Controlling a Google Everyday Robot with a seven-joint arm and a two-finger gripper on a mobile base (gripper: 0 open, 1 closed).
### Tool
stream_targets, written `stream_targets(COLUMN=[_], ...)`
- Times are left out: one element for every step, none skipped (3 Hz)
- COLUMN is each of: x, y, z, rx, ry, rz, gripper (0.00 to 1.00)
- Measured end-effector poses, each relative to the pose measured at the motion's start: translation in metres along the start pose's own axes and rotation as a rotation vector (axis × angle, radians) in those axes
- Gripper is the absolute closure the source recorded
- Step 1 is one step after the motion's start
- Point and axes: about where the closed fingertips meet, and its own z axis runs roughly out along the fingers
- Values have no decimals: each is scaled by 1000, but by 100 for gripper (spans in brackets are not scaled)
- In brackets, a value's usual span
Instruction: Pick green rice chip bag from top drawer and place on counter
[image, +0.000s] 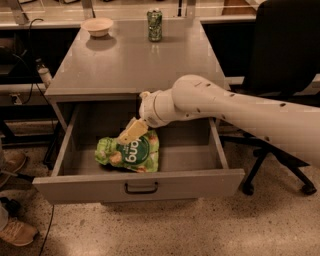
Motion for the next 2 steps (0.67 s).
stream_targets(x=[11, 9], y=[12, 22], z=[-3, 7], rx=[16, -7], ry=[20, 40], rz=[44, 34], gripper=[0, 0])
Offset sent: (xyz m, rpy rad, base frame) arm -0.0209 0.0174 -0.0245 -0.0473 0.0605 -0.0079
